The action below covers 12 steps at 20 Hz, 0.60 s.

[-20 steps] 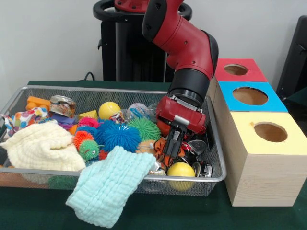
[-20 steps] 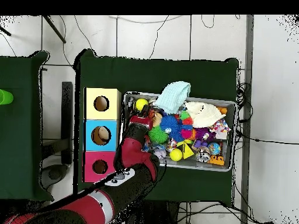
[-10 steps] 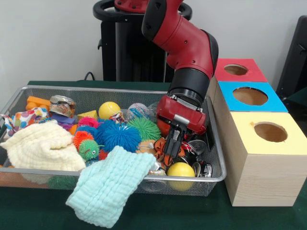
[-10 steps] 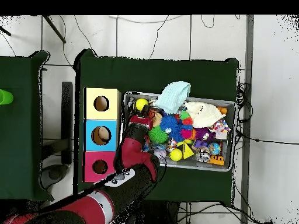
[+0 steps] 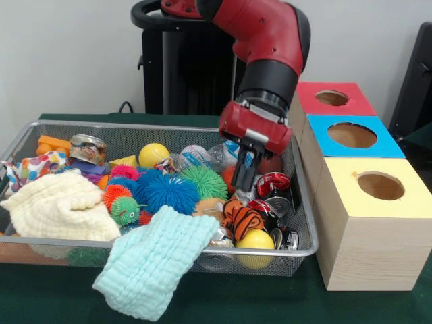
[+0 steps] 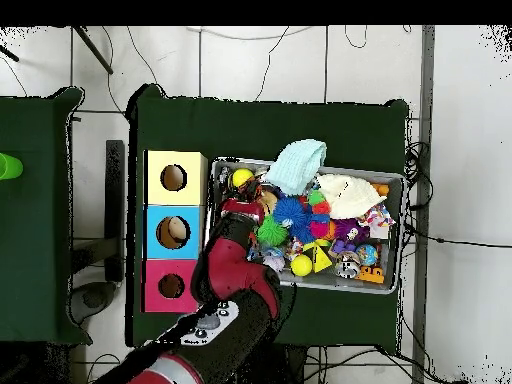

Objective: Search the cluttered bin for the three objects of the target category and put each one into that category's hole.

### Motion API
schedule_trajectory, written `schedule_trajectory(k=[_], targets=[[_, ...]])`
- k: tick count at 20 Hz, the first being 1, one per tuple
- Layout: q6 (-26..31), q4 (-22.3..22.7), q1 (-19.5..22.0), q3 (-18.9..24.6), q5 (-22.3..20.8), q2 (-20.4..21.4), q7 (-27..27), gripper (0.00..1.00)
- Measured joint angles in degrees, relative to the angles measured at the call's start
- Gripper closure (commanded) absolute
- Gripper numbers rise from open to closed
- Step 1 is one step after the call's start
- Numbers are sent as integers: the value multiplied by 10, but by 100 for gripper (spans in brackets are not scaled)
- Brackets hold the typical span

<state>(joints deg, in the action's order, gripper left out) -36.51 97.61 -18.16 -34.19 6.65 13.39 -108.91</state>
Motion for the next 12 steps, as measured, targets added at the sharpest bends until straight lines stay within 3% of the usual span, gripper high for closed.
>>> schedule_trajectory(k=[1, 5, 8, 12], targets=[[55, 2, 11, 2, -22, 41, 0, 100], [138, 3, 25, 5, -42, 101, 0, 100], [160, 3, 29, 6, -47, 124, 0, 100], [147, 2, 26, 6, -45, 129, 0, 100]])
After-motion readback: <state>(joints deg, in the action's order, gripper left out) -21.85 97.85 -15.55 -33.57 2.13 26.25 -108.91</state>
